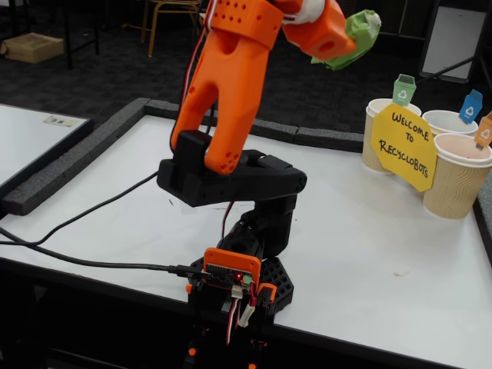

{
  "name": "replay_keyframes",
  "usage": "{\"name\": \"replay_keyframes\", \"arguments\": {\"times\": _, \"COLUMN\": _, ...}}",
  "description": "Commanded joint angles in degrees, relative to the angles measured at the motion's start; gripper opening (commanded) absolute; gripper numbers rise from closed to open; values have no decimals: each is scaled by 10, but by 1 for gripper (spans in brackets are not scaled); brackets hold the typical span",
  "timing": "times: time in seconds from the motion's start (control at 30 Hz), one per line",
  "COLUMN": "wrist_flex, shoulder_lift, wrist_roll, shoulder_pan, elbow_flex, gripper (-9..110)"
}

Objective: Sort rubbish by color.

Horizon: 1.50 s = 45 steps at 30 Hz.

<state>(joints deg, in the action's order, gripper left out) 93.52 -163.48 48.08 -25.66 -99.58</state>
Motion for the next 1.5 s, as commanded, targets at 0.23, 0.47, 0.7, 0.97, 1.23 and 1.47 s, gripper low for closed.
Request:
{"name": "replay_keyframes", "arguments": {"times": 0.23, "wrist_flex": -57, "shoulder_lift": 46, "wrist_roll": -23, "shoulder_pan": 23, "elbow_flex": -18, "gripper": 0}}
{"name": "replay_keyframes", "arguments": {"times": 0.47, "wrist_flex": -95, "shoulder_lift": 184, "wrist_roll": -40, "shoulder_pan": 42, "elbow_flex": 11, "gripper": 0}}
{"name": "replay_keyframes", "arguments": {"times": 0.7, "wrist_flex": -134, "shoulder_lift": 358, "wrist_roll": -35, "shoulder_pan": 40, "elbow_flex": 99, "gripper": 0}}
{"name": "replay_keyframes", "arguments": {"times": 0.97, "wrist_flex": -153, "shoulder_lift": 516, "wrist_roll": 27, "shoulder_pan": 38, "elbow_flex": 251, "gripper": 0}}
{"name": "replay_keyframes", "arguments": {"times": 1.23, "wrist_flex": -200, "shoulder_lift": 601, "wrist_roll": 175, "shoulder_pan": 28, "elbow_flex": 308, "gripper": 0}}
{"name": "replay_keyframes", "arguments": {"times": 1.47, "wrist_flex": -277, "shoulder_lift": 687, "wrist_roll": 265, "shoulder_pan": 26, "elbow_flex": 364, "gripper": 0}}
